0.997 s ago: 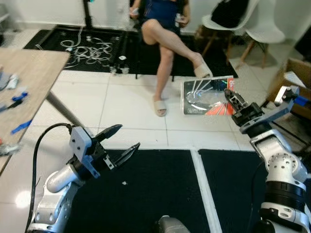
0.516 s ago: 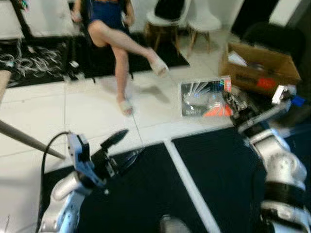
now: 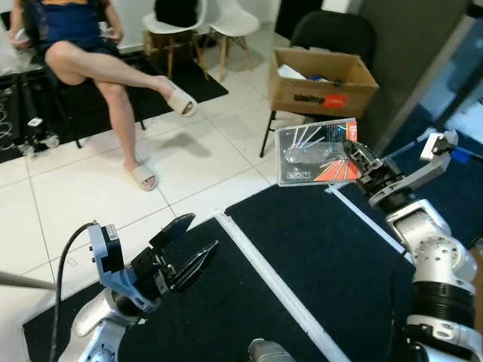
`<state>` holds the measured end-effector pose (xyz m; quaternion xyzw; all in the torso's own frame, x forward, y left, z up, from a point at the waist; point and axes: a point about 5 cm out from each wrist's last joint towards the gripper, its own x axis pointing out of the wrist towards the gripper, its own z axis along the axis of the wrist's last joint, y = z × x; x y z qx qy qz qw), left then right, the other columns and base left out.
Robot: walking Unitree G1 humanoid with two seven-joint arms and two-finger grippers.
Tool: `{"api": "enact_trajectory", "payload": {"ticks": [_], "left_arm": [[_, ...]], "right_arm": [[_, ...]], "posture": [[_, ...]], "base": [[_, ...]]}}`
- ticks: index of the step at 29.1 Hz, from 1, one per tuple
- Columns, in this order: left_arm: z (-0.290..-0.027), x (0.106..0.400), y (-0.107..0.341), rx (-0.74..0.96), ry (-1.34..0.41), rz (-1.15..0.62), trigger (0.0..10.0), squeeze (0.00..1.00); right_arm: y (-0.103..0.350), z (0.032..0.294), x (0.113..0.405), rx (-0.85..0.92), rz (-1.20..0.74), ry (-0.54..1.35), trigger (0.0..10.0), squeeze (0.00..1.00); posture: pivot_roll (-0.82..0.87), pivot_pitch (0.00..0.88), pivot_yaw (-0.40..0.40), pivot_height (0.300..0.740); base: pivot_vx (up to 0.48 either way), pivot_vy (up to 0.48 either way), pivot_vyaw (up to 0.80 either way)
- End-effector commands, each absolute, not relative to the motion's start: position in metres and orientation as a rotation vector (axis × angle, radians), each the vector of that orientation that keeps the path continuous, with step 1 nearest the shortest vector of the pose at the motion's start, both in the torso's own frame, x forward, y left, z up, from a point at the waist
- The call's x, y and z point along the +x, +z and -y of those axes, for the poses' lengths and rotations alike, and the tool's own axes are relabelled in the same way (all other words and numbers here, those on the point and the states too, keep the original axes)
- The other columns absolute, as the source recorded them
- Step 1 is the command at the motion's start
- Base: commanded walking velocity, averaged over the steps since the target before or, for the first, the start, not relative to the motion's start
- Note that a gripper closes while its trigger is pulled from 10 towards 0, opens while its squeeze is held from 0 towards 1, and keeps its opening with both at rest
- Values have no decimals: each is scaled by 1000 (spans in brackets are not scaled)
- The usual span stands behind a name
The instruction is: Picking trash to rubbish bin
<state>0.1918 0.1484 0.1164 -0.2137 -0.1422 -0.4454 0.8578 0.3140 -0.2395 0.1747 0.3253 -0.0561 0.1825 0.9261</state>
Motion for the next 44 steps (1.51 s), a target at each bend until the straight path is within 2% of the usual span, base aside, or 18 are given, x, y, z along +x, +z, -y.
{"api": "enact_trajectory", "payload": {"ticks": [1, 16, 22, 25, 28, 34, 44], "left_arm": [[-146, 190, 119, -460, -943, 306, 10000, 0], [-137, 203, 122, -469, -945, 292, 10000, 0], [-137, 200, 119, -469, -942, 274, 10000, 0], [-137, 200, 119, -468, -940, 270, 10000, 0], [-137, 199, 118, -472, -939, 258, 10000, 0], [-137, 199, 118, -470, -944, 250, 10000, 0], [-137, 199, 118, -474, -941, 246, 10000, 0]], "right_arm": [[175, 242, 314, 654, 113, 369, 10000, 0], [174, 233, 312, 590, 89, 436, 10000, 0], [179, 231, 310, 592, 120, 487, 10000, 0], [190, 232, 308, 657, 193, 519, 10000, 0], [204, 232, 299, 743, 277, 633, 10000, 0], [211, 236, 287, 811, 341, 732, 10000, 0], [210, 228, 288, 777, 306, 745, 10000, 0]], "posture": [[-93, 0, -38, 740], [-91, 0, -41, 740], [-89, 0, -44, 740], [-89, 0, -44, 740], [-91, 0, -44, 740], [-90, 0, -39, 740], [-88, 0, -40, 740]], "base": [[0, 0, -769], [0, 0, -773], [0, 0, 0], [0, 0, 0], [0, 0, 0], [0, 0, 0], [0, 0, 0]]}}
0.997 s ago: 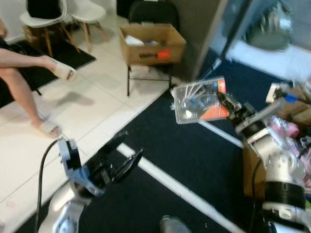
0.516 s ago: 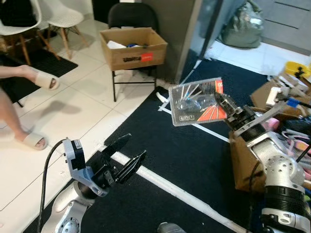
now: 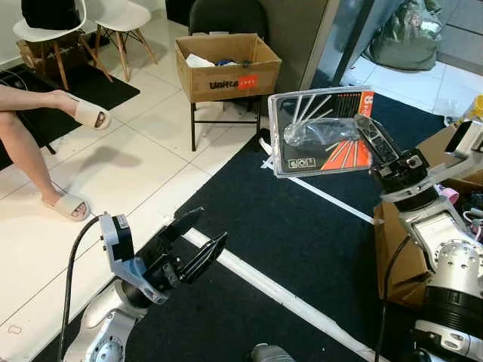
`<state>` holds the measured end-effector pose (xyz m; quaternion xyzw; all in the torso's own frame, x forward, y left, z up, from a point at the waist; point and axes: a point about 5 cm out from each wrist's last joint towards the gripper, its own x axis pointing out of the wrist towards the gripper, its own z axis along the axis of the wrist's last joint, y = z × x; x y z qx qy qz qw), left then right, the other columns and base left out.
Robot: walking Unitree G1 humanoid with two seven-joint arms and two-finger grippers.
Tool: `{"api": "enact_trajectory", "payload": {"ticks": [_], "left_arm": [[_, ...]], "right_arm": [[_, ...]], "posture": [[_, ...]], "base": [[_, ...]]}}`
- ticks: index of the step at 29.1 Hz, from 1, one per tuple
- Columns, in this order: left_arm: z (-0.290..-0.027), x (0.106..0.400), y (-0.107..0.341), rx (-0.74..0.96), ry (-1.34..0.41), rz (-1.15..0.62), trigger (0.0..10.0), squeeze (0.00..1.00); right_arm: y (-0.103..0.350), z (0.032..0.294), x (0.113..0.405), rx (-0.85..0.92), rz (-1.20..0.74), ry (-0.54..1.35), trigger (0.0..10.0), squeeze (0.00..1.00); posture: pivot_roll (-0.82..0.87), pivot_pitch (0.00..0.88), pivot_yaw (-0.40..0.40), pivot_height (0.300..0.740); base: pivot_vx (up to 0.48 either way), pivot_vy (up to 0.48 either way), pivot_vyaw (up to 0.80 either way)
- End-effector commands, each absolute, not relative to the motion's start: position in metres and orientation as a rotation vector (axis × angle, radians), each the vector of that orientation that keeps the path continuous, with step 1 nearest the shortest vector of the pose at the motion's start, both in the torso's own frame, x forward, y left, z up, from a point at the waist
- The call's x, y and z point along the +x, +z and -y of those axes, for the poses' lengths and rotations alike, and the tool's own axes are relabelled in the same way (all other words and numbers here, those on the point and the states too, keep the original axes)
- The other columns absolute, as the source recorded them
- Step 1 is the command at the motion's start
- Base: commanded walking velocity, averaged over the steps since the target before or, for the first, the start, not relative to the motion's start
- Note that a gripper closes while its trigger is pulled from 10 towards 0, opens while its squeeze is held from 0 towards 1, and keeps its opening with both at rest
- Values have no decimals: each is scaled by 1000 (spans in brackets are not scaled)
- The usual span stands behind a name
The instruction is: Picking trash to rubbish bin
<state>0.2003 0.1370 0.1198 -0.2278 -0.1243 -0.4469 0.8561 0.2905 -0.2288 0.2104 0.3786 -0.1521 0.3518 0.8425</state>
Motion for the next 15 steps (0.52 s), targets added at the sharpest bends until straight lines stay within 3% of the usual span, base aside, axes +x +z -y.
{"api": "enact_trajectory", "payload": {"ticks": [1, 4, 15], "left_arm": [[-137, 198, 118, -475, -947, 246, 10000, 0], [-137, 198, 119, -478, -953, 249, 10000, 0], [-137, 198, 119, -484, -960, 256, 10000, 0]], "right_arm": [[209, 228, 288, 775, 299, 744, 10000, 0], [208, 228, 288, 759, 281, 737, 10000, 0], [204, 229, 292, 733, 243, 688, 10000, 0]], "posture": [[-88, 0, -40, 740], [-88, 0, -39, 740], [-89, 0, -39, 740]], "base": [[0, 0, 0], [101, 0, 0], [377, 0, 0]]}}
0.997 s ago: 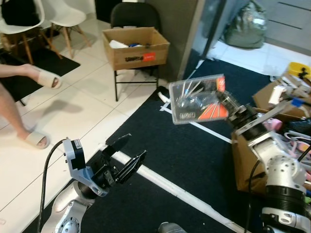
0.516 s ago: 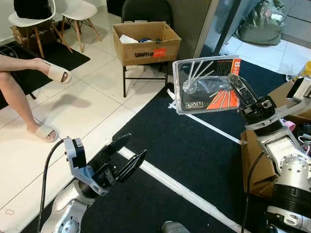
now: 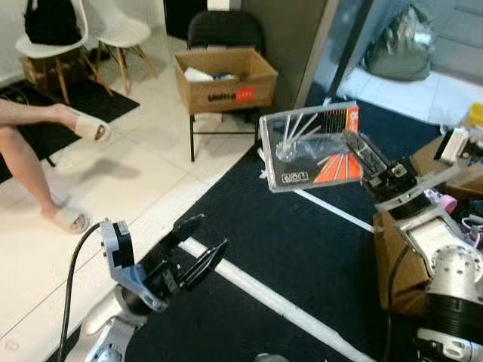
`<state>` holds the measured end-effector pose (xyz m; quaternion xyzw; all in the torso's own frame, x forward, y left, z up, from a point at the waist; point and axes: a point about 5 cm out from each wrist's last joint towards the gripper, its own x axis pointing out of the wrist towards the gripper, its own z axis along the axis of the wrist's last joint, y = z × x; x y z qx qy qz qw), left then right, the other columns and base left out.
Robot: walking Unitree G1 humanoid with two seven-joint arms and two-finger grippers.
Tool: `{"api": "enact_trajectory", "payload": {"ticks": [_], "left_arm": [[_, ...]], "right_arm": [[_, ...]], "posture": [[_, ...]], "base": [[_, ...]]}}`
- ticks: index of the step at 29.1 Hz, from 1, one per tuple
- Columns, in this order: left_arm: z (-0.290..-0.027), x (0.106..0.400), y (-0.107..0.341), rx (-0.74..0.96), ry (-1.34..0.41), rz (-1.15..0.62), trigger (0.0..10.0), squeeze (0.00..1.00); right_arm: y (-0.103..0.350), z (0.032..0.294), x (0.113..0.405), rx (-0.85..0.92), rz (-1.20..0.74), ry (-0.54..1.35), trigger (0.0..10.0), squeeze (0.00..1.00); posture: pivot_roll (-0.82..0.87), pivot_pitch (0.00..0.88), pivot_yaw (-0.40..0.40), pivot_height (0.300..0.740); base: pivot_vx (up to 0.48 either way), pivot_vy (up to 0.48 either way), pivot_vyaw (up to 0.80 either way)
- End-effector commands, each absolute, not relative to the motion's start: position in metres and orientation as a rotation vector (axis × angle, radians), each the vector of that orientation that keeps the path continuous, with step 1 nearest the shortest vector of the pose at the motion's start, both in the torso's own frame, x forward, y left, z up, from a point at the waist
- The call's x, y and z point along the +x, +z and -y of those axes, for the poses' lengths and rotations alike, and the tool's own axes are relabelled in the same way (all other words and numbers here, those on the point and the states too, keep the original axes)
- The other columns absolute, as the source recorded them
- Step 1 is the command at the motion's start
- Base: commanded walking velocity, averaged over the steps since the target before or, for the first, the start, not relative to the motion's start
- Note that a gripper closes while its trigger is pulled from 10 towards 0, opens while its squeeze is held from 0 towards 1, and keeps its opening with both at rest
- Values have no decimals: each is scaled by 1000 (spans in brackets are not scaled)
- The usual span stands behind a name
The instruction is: Picking trash to rubbish bin
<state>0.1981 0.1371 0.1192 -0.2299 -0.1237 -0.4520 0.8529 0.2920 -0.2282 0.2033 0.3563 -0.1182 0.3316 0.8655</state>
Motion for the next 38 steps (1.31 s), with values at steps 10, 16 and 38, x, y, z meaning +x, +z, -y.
{"api": "enact_trajectory", "payload": {"ticks": [10, 16, 38], "left_arm": [[-137, 197, 119, -485, -961, 257, 10000, 0], [-138, 197, 119, -485, -964, 257, 10000, 0], [-137, 195, 118, -488, -970, 257, 10000, 0]], "right_arm": [[202, 228, 293, 721, 225, 684, 10000, 0], [201, 228, 294, 712, 211, 668, 10000, 0], [196, 224, 296, 682, 162, 661, 10000, 0]], "posture": [[-89, 0, -39, 740], [-89, 0, -39, 740], [-87, 0, -42, 740]], "base": [[401, 0, 0], [412, 0, 0], [434, 0, -176]]}}
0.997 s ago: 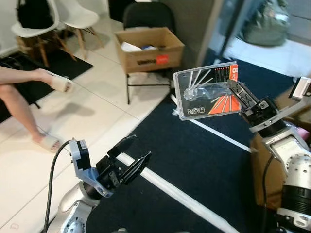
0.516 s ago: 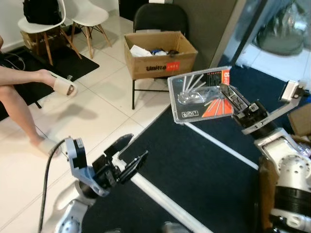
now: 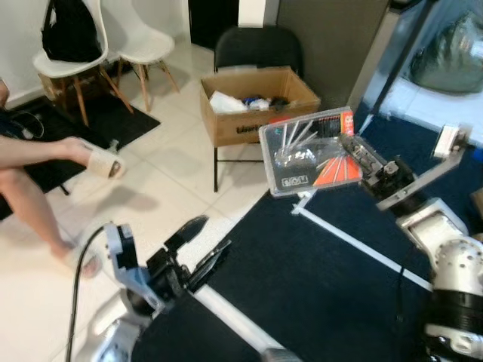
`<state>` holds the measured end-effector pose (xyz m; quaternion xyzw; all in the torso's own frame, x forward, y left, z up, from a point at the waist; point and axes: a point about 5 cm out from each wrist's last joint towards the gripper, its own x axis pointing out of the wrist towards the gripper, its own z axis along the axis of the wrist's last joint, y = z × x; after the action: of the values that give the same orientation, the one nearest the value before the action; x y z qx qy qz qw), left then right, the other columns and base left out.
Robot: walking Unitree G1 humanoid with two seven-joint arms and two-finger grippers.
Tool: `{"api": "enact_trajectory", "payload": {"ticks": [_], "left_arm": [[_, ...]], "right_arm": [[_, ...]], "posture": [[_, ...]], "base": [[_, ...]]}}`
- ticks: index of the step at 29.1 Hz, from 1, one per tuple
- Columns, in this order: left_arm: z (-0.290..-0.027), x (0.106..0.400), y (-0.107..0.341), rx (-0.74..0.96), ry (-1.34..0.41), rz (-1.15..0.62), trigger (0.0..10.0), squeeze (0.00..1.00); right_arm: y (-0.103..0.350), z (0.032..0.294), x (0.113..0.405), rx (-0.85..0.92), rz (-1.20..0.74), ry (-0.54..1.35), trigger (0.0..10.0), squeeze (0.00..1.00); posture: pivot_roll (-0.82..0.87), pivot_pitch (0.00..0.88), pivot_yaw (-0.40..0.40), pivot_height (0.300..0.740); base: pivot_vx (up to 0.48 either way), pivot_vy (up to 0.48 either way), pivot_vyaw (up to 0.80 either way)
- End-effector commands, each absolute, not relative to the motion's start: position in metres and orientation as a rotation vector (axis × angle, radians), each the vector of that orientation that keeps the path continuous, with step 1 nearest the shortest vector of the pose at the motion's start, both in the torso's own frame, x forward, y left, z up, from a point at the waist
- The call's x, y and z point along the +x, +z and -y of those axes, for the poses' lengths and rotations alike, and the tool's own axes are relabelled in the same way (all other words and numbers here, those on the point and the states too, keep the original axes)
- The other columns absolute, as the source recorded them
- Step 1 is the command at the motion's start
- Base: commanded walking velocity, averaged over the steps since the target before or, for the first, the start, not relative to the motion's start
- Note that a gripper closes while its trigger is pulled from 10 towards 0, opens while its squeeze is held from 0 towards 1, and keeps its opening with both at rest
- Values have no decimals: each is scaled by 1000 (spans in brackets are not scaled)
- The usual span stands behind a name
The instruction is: Picking trash to rubbish bin
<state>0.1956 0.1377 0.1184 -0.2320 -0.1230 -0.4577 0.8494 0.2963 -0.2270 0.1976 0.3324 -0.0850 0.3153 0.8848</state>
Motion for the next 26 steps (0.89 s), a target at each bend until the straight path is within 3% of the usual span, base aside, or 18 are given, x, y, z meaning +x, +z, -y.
{"api": "enact_trajectory", "payload": {"ticks": [1, 26], "left_arm": [[-137, 195, 118, -488, -971, 257, 10000, 0], [-134, 198, 117, -487, -974, 256, 10000, 0]], "right_arm": [[195, 225, 297, 677, 159, 656, 10000, 0], [193, 223, 297, 648, 145, 664, 10000, 0]], "posture": [[-87, 0, -42, 740], [-87, 0, -46, 740]], "base": [[446, 0, -406], [445, 0, 0]]}}
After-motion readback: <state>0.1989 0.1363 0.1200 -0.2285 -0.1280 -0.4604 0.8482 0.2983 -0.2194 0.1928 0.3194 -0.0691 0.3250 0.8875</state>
